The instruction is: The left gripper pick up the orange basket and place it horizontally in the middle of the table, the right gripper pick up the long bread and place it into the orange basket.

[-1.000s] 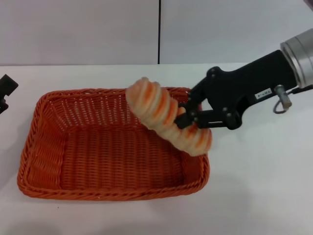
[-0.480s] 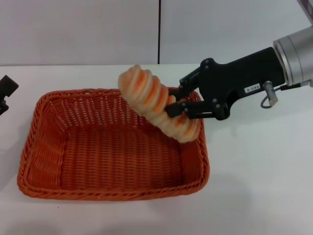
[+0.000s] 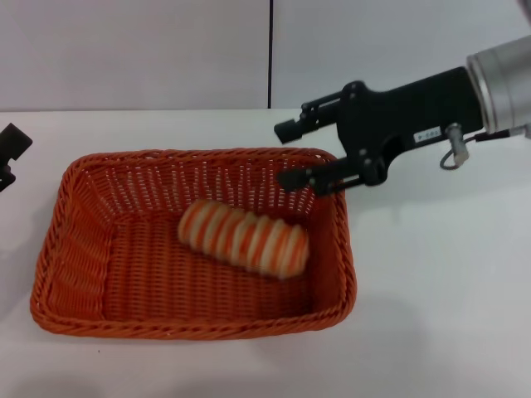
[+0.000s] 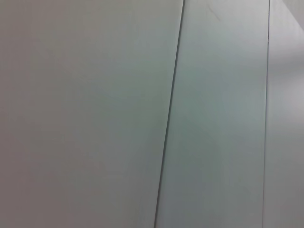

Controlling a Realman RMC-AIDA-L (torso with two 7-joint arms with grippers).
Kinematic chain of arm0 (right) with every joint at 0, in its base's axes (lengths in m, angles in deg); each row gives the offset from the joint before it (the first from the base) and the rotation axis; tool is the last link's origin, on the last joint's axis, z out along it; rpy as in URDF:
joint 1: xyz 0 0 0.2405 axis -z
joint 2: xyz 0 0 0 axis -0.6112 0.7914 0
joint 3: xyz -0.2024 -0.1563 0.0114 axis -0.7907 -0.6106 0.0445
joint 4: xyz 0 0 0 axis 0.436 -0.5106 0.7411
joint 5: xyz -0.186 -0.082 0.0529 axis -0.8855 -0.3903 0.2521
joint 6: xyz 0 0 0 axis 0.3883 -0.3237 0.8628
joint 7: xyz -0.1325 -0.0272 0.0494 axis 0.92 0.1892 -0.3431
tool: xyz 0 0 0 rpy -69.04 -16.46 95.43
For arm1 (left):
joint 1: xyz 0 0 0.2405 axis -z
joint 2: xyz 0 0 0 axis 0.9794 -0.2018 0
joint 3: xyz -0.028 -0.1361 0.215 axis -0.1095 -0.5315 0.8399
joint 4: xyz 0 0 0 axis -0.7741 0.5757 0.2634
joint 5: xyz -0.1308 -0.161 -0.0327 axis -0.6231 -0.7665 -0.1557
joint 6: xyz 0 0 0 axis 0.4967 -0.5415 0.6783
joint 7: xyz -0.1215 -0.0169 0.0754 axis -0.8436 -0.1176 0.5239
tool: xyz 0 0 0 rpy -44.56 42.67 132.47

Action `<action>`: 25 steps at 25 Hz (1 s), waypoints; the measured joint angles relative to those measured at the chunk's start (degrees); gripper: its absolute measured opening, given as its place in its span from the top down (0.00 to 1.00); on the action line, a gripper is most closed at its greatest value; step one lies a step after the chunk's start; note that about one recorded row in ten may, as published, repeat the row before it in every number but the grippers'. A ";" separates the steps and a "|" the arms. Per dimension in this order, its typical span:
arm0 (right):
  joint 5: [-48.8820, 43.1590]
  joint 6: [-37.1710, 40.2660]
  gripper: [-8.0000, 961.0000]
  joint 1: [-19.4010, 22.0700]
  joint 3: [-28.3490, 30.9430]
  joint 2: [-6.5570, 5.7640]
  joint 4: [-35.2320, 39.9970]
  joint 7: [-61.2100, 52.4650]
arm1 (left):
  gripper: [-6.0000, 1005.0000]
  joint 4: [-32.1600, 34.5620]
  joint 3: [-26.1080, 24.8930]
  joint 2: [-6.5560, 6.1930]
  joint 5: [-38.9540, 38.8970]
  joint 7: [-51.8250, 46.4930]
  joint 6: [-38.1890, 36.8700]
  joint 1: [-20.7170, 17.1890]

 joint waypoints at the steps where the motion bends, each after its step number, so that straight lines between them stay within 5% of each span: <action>1: 0.87 0.20 0.44 0.80 0.75 0.08 1.33 -0.31 | 0.16 0.00 0.00 0.00 0.00 0.00 0.00 0.00; 5: 4.39 -0.10 0.35 6.59 2.73 1.05 10.41 -2.56 | 0.16 0.00 -0.15 -0.08 -0.38 0.04 0.07 -0.30; 8: 11.64 -4.20 0.35 16.45 2.52 1.40 18.69 -4.62 | 0.16 0.00 -1.11 -0.18 -0.47 0.58 -0.12 -0.50; 11: 17.74 -6.55 0.35 21.46 2.46 1.39 18.60 -2.86 | 0.16 -0.19 -1.23 -0.21 -0.47 3.05 -0.24 -0.98; 13: 26.97 -9.37 0.35 28.25 2.44 1.60 15.19 5.04 | 0.16 -1.78 -1.24 -0.14 -0.47 6.68 -0.50 -1.27; 18: 41.65 -9.43 0.36 34.54 3.15 1.67 2.85 18.63 | 0.16 -5.28 -2.69 -0.23 -0.51 9.44 -0.86 -0.97; 25: 54.73 -7.50 0.37 36.70 3.38 1.75 -14.50 38.62 | 0.16 -6.28 -4.23 -0.03 -0.57 11.56 -1.99 -1.01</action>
